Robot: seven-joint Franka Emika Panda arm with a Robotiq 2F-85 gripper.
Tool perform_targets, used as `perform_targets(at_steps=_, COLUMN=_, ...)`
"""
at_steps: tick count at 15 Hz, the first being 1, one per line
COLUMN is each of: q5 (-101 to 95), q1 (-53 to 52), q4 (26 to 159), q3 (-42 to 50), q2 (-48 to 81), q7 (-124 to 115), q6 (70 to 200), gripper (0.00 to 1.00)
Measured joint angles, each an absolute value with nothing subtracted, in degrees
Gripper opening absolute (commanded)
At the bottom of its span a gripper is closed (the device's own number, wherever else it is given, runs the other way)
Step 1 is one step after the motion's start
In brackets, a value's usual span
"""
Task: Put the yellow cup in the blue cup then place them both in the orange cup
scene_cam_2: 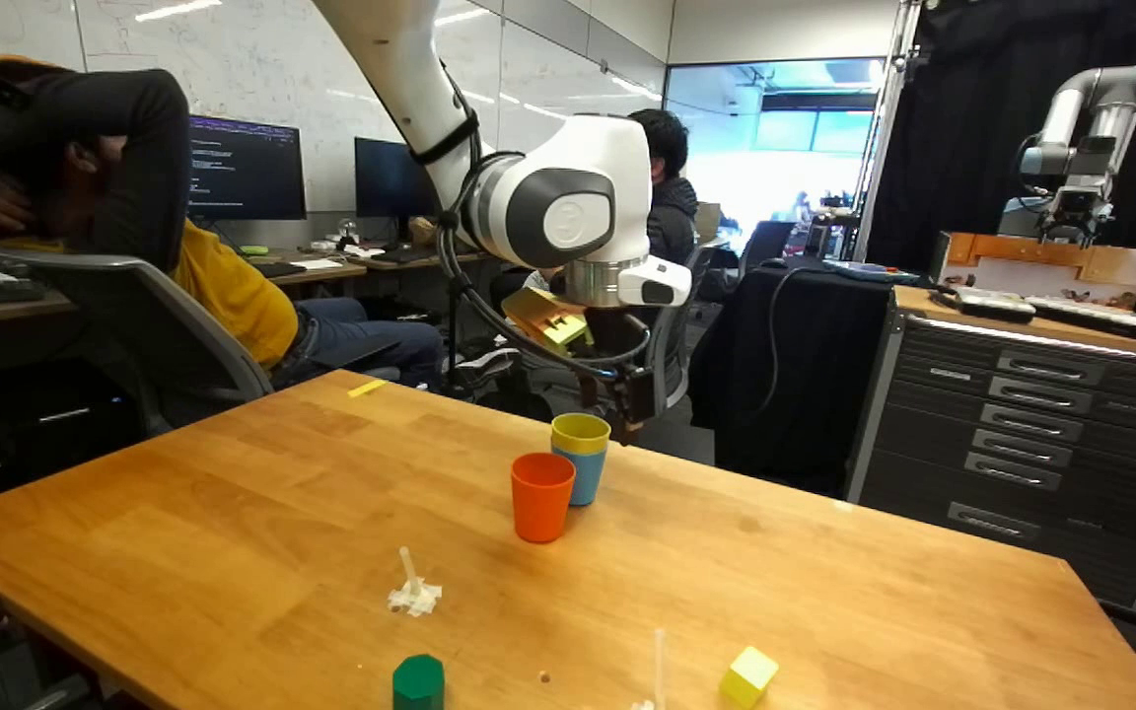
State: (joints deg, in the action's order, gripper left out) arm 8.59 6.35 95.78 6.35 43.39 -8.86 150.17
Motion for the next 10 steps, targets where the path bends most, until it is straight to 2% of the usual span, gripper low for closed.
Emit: perform_targets(at_steps=10, q5=8.59, q1=6.62, q4=95.46, q3=6.09, q2=45.61, q7=-8.86, q6=150.12, gripper=1.0)
